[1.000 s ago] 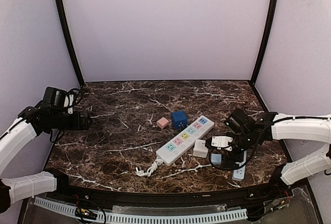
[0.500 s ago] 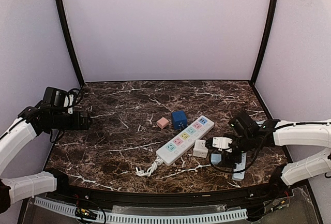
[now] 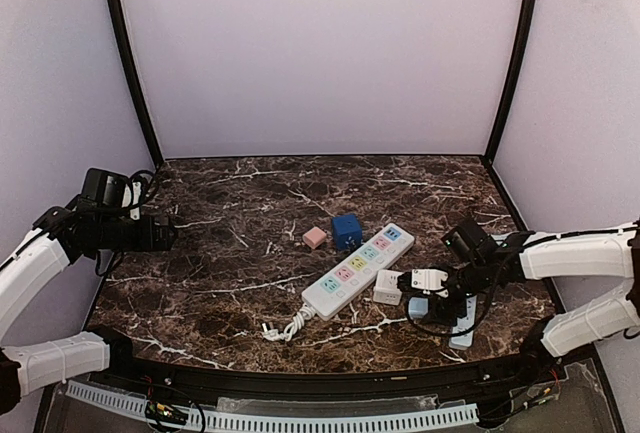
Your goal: Insert the plug
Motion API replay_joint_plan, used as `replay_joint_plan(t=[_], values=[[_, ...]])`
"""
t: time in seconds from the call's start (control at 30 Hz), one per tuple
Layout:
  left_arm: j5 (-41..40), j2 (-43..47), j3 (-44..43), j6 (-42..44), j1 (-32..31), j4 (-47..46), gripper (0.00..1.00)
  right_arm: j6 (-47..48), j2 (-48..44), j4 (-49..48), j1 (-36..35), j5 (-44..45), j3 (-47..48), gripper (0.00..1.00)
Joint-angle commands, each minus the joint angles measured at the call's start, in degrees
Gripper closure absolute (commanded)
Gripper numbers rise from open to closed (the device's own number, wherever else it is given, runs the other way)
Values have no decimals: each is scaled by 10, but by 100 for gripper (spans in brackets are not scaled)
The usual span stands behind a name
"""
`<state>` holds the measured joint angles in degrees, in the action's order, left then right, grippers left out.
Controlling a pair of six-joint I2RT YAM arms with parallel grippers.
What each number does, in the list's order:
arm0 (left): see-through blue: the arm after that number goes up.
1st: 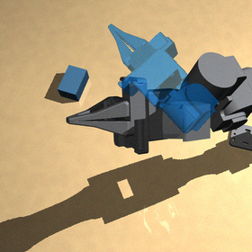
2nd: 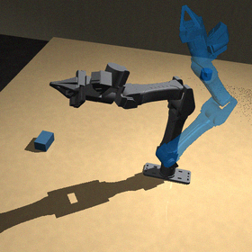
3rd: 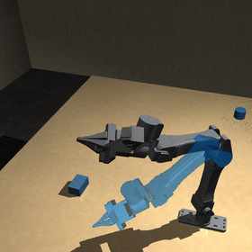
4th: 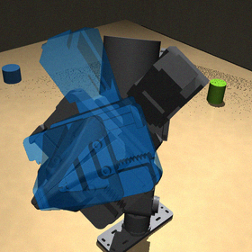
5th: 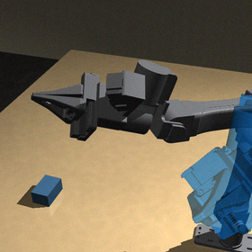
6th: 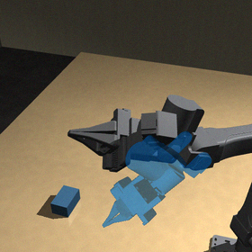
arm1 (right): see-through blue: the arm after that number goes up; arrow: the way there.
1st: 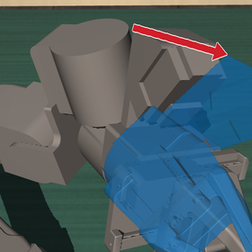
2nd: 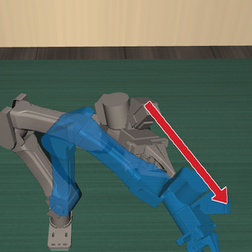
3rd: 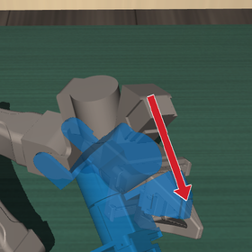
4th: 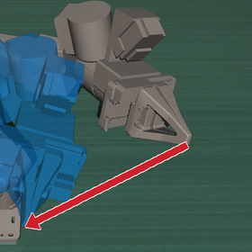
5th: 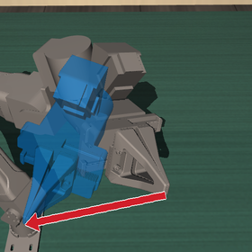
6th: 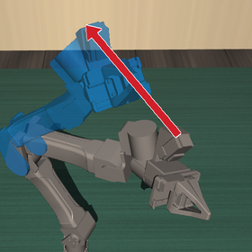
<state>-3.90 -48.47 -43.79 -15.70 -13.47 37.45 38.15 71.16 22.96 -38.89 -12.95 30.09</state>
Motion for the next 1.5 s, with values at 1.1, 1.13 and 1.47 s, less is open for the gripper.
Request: replay_joint_plan(t=[1.1, 1.13, 1.47], values=[[-8, -9, -14, -2, -3, 16, 0, -2, 22, -41, 7, -8, -20, 94], [-8, -9, -14, -2, -3, 16, 0, -7, 21, -40, 7, -7, -19, 96], [-13, -8, -17, -1, -3, 19, 0, -29, -2, -30, 7, 21, -7, 100]])
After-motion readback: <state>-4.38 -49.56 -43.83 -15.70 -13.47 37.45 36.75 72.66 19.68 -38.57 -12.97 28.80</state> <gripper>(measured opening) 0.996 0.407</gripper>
